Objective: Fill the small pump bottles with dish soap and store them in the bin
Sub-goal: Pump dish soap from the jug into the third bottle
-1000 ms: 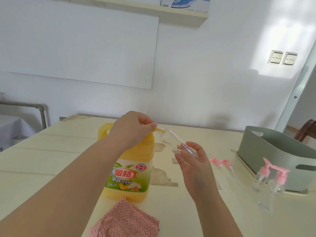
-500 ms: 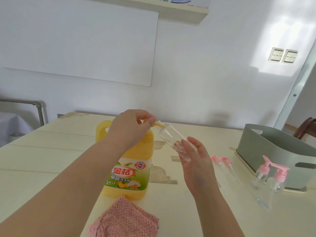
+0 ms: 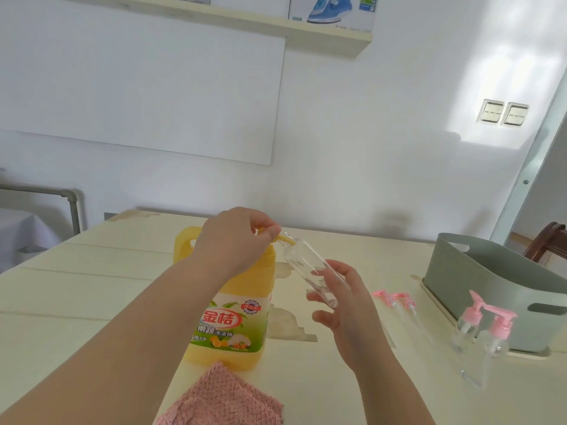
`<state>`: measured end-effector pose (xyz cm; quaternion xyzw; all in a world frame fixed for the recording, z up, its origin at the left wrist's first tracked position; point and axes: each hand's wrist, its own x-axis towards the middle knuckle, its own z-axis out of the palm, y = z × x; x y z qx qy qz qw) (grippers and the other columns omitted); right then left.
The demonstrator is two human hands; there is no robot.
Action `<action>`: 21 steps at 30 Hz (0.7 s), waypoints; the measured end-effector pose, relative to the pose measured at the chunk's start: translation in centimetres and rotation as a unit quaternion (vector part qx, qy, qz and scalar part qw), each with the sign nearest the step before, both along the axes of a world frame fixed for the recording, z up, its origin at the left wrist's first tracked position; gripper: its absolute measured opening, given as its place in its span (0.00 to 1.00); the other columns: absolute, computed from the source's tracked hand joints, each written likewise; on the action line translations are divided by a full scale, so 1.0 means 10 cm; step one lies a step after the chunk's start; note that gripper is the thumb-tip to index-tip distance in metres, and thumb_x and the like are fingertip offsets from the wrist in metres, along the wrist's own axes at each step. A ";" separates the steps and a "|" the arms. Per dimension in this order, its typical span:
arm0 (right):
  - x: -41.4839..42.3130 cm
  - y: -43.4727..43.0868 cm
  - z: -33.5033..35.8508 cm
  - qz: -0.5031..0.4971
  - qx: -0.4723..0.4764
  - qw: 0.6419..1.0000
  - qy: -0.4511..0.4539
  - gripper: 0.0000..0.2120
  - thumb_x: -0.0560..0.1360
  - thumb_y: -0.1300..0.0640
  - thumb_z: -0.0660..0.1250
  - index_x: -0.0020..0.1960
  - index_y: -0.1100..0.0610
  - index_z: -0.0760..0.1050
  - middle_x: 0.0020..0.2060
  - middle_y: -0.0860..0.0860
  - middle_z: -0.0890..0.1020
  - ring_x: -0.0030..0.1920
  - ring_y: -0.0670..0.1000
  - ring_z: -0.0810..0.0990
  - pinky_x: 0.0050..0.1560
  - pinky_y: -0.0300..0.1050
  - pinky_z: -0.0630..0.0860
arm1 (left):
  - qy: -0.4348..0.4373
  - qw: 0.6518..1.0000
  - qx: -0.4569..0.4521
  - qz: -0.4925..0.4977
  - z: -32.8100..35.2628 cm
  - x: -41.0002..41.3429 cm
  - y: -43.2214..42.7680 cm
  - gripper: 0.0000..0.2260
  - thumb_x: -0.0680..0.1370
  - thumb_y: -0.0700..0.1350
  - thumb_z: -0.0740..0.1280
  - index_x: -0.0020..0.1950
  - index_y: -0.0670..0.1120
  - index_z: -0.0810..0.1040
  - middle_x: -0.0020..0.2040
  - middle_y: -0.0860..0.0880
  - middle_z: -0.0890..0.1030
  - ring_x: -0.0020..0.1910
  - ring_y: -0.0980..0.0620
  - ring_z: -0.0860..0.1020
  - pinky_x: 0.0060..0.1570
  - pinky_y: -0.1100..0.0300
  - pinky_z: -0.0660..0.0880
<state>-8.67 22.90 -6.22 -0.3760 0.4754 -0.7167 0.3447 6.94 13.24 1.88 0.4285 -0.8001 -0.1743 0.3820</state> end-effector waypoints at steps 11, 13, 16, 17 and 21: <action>0.01 -0.03 0.01 -0.024 -0.066 0.997 0.027 0.19 0.66 0.54 0.77 0.53 0.53 0.75 0.41 0.45 0.82 0.38 0.50 0.76 0.41 0.44 0.73 | 0.042 0.999 0.005 -0.018 0.04 -0.02 0.01 0.07 0.77 0.54 0.64 0.49 0.57 0.81 0.44 0.60 0.79 0.50 0.58 0.76 0.49 0.61 0.69; 0.01 -0.04 -0.03 -0.024 -0.070 0.997 0.019 0.17 0.65 0.53 0.77 0.52 0.50 0.77 0.43 0.46 0.82 0.40 0.52 0.76 0.44 0.46 0.73 | 0.051 0.999 -0.004 0.004 -0.02 -0.04 0.02 0.08 0.77 0.55 0.64 0.51 0.56 0.81 0.45 0.59 0.79 0.51 0.57 0.76 0.49 0.61 0.69; 0.00 -0.06 -0.09 -0.022 -0.070 0.997 0.005 0.13 0.66 0.54 0.77 0.48 0.45 0.79 0.46 0.48 0.82 0.43 0.52 0.75 0.44 0.45 0.73 | 0.055 0.998 -0.027 0.029 -0.11 -0.07 0.02 0.10 0.78 0.55 0.63 0.52 0.56 0.82 0.48 0.58 0.81 0.50 0.58 0.76 0.49 0.62 0.69; 0.00 -0.06 -0.11 -0.020 -0.071 0.997 0.000 0.13 0.66 0.54 0.77 0.47 0.44 0.79 0.46 0.48 0.82 0.43 0.52 0.76 0.44 0.45 0.73 | 0.058 0.997 -0.033 0.034 -0.13 -0.07 0.03 0.10 0.78 0.55 0.63 0.52 0.56 0.82 0.46 0.58 0.80 0.48 0.58 0.75 0.49 0.63 0.68; -0.01 -0.08 -0.17 -0.020 -0.077 0.997 -0.015 0.15 0.64 0.54 0.76 0.49 0.45 0.78 0.43 0.47 0.82 0.44 0.52 0.76 0.45 0.44 0.73 | 0.055 0.995 -0.064 0.046 -0.19 -0.10 0.04 0.10 0.78 0.55 0.62 0.51 0.56 0.83 0.40 0.57 0.80 0.45 0.55 0.76 0.51 0.59 0.70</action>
